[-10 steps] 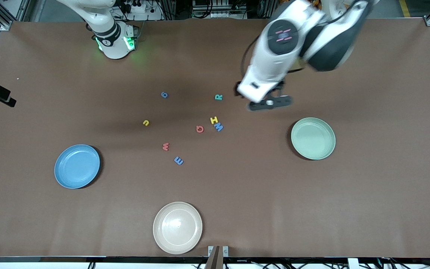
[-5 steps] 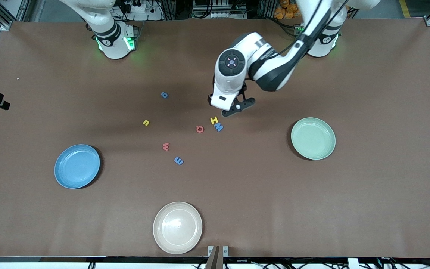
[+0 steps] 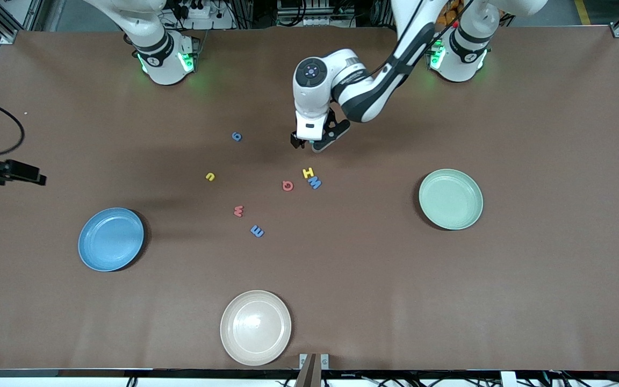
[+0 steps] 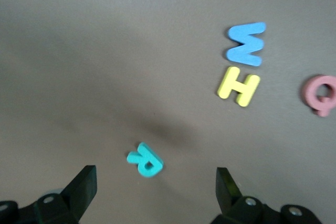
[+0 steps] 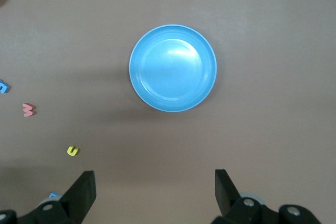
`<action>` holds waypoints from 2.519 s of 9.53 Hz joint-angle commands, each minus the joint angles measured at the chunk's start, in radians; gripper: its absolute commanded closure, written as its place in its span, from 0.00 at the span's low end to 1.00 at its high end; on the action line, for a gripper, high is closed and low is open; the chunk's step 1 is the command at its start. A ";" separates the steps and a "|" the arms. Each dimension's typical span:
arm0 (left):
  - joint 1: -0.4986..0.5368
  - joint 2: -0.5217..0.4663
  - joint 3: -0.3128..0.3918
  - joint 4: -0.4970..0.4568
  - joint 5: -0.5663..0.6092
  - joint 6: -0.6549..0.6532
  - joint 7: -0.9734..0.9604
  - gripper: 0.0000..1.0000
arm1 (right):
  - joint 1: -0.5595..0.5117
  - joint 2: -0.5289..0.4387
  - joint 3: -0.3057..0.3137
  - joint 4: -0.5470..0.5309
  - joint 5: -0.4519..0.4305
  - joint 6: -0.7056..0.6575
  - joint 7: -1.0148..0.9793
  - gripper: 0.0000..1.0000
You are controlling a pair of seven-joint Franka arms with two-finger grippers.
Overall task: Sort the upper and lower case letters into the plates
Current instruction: 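Move the left gripper over the teal R letter, then grasp the teal R with the left gripper while the right gripper reaches the u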
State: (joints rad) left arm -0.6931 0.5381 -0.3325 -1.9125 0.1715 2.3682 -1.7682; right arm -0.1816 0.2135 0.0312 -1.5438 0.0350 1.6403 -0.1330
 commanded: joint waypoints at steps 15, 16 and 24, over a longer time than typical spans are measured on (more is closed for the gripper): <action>-0.005 0.036 0.007 -0.126 0.075 0.232 -0.300 0.01 | 0.237 0.063 0.003 -0.413 0.095 0.392 0.000 0.00; -0.005 0.036 0.007 -0.131 0.075 0.232 -0.301 0.08 | 0.237 0.044 0.003 -0.452 0.095 0.423 0.001 0.00; -0.002 0.043 0.004 -0.114 0.059 0.233 -0.387 0.22 | 0.496 0.040 0.001 -0.725 0.088 0.819 -0.055 0.00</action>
State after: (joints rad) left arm -0.6936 0.5998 -0.3278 -2.0154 0.2139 2.5942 -2.1045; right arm 0.3118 0.2850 0.0414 -2.2342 0.1120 2.4510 -0.1342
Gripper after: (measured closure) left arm 0.211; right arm 0.000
